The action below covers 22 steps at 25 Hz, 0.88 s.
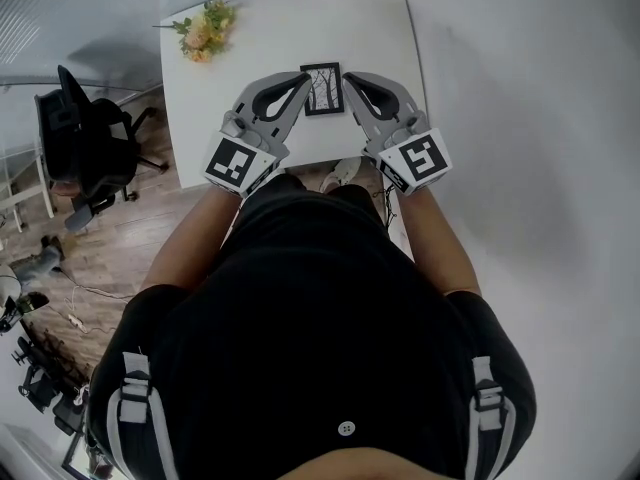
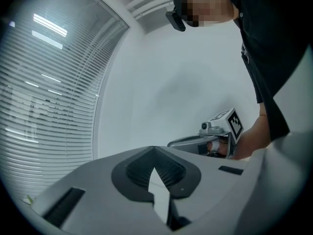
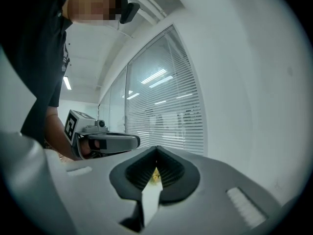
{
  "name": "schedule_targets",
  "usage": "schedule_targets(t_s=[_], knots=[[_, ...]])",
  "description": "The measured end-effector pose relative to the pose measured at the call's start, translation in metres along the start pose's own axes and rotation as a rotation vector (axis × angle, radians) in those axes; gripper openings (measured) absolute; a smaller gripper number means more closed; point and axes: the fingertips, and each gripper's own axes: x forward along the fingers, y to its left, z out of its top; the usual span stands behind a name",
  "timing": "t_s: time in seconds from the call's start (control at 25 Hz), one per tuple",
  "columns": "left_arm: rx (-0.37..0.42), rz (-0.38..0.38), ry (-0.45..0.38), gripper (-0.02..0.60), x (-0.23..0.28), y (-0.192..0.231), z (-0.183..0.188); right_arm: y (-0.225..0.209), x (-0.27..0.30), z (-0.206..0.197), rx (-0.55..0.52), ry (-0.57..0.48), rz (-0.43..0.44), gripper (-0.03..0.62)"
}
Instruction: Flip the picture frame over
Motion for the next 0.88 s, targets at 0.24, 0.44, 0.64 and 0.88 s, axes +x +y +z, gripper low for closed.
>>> schedule_targets(t_s=[0.24,0.44,0.64,0.88], knots=[[0.017,0.009,-0.014,0.006,-0.002,0.001,0.012,0.000,0.000,0.017,-0.011,-0.024,-0.003,0.011],[0.022,0.016,-0.015,0.006,-0.005,0.004,0.015,0.002,0.003,0.019,-0.009,-0.027,0.001,0.011],[0.011,0.028,-0.013,0.006,-0.007,0.006,0.012,0.004,0.002,0.019,-0.011,-0.030,-0.001,0.010],[0.016,0.040,0.003,0.006,-0.011,0.010,0.007,0.005,0.003,0.020,-0.010,-0.028,0.001,0.011]])
